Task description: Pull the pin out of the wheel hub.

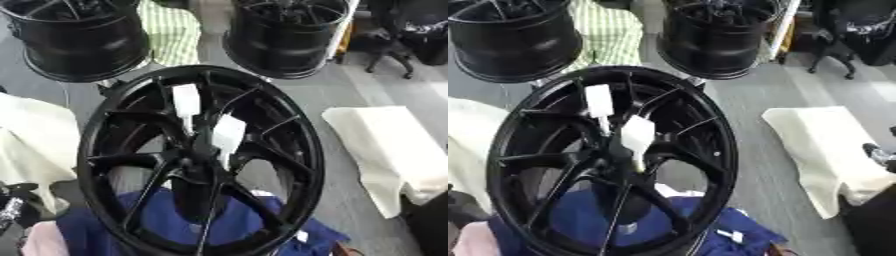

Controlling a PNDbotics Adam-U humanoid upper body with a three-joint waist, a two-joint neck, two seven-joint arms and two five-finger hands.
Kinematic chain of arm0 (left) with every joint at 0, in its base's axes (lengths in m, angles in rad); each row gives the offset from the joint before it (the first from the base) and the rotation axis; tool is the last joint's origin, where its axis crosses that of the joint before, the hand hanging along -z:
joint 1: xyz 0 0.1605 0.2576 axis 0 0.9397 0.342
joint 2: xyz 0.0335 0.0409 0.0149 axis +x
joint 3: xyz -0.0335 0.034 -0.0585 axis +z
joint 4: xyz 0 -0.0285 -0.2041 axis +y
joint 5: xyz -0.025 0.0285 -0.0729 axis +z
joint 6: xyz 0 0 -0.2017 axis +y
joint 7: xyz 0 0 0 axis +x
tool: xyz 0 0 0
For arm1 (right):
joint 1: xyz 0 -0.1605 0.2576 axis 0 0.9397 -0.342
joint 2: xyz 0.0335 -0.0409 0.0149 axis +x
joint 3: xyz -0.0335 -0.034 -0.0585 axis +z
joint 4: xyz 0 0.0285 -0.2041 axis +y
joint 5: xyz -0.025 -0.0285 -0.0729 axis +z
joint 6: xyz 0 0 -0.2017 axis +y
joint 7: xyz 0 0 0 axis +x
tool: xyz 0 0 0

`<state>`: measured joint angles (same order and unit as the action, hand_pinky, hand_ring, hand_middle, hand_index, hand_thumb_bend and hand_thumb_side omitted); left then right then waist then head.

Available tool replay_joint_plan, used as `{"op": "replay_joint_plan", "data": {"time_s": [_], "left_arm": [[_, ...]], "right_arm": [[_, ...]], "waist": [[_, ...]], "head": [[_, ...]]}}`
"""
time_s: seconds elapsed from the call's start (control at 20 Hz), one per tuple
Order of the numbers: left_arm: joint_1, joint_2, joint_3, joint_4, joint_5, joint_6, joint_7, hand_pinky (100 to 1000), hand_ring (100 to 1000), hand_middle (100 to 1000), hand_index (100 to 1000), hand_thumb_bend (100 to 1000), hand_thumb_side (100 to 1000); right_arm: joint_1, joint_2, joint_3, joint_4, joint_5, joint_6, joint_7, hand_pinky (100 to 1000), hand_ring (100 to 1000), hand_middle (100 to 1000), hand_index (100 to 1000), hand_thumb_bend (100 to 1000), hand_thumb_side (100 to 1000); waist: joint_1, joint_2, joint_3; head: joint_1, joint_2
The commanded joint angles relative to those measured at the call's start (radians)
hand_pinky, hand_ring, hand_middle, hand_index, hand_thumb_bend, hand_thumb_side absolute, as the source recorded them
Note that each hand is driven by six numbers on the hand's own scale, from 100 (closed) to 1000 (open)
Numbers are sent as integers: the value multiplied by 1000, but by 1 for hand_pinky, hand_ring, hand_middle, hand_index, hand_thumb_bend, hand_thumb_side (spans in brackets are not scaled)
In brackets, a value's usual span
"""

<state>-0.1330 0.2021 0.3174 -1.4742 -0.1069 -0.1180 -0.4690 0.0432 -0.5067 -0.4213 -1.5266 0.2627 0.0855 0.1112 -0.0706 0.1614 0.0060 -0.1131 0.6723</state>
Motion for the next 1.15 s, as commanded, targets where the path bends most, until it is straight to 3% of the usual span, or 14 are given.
{"op": "replay_joint_plan", "data": {"time_s": [0.05, 0.5, 0.85, 1.15], "left_arm": [[-7, 5, -3, -20, 6, 1, -1, 594, 483, 535, 735, 100, 625], [-11, 2, -3, -12, 11, 0, -1, 594, 482, 534, 733, 100, 625], [-11, 5, -4, -9, 11, -6, -3, 594, 482, 534, 732, 100, 623], [-11, 6, -6, -8, 9, -9, -5, 594, 482, 534, 732, 100, 620]], "right_arm": [[21, 55, -12, -67, -1, -12, -54, 495, 579, 743, 807, 354, 286], [5, 286, 44, -14, -142, -131, -203, 450, 513, 643, 758, 309, 222], [-8, 298, 95, 50, -236, -226, -320, 440, 496, 621, 743, 296, 211], [-12, 294, 156, 66, -206, -228, -440, 439, 494, 619, 744, 280, 217]], "waist": [[6, -14, 0], [14, -16, 1], [14, -14, 1], [14, -15, 4]], "head": [[-7, -1], [-9, -5], [-15, 0], [-27, 5]]}}
